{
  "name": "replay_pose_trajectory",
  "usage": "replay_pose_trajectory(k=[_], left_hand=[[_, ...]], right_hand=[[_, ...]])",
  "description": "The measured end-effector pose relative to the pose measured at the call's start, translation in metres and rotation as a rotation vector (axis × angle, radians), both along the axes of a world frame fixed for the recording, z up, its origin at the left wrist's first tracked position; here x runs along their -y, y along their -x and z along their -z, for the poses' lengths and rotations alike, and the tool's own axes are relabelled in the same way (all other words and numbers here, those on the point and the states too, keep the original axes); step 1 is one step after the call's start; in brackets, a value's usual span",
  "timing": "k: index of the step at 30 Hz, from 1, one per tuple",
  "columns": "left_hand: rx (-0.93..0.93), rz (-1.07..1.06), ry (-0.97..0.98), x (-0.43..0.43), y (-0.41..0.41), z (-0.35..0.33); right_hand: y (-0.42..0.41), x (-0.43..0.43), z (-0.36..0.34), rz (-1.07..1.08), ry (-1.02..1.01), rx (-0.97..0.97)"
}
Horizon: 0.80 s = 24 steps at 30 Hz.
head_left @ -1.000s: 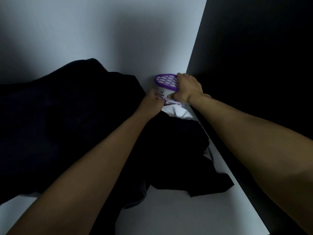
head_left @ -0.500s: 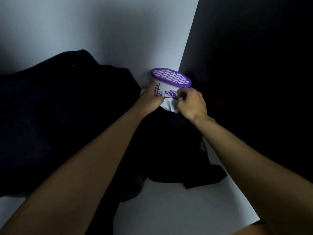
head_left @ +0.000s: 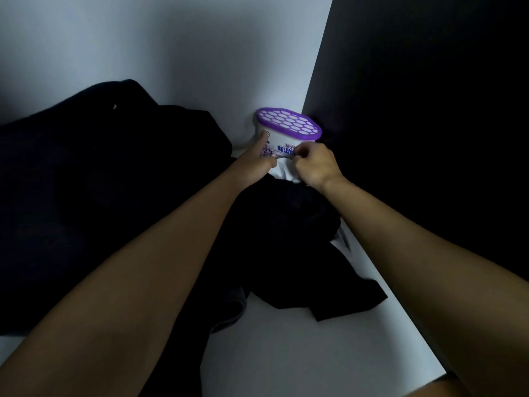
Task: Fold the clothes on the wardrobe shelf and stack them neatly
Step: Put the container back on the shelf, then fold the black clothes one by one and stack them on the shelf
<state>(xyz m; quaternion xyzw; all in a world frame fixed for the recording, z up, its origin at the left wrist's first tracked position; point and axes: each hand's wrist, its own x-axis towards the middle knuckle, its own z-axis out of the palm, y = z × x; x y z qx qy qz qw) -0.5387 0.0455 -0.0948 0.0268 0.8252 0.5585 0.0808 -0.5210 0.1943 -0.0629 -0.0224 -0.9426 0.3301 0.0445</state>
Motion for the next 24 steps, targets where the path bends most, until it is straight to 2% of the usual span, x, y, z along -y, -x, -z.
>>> replay_pose_trajectory(k=[6,10,13,16,24], left_hand=[[-0.097,-0.066,0.055,-0.001,-0.029,-0.019],[-0.169,-0.124,0.028,0.003,-0.052,-0.033],[-0.239,-0.246,-0.04,0.005,-0.065,-0.035],[-0.319,-0.326,-0.082,0.005,-0.085,-0.035],[-0.399,-0.356,-0.056,0.025,-0.178,-0.061]], right_hand=[[-0.021,-0.001,-0.007,-0.034,0.113,0.034],[-0.039,-0.002,-0.023,0.041,0.271,-0.122],[-0.061,-0.003,-0.03,0.091,0.394,-0.281],[-0.089,-0.003,-0.028,0.083,0.444,-0.397],[-0.154,0.019,-0.036,0.019,0.498,-0.403]])
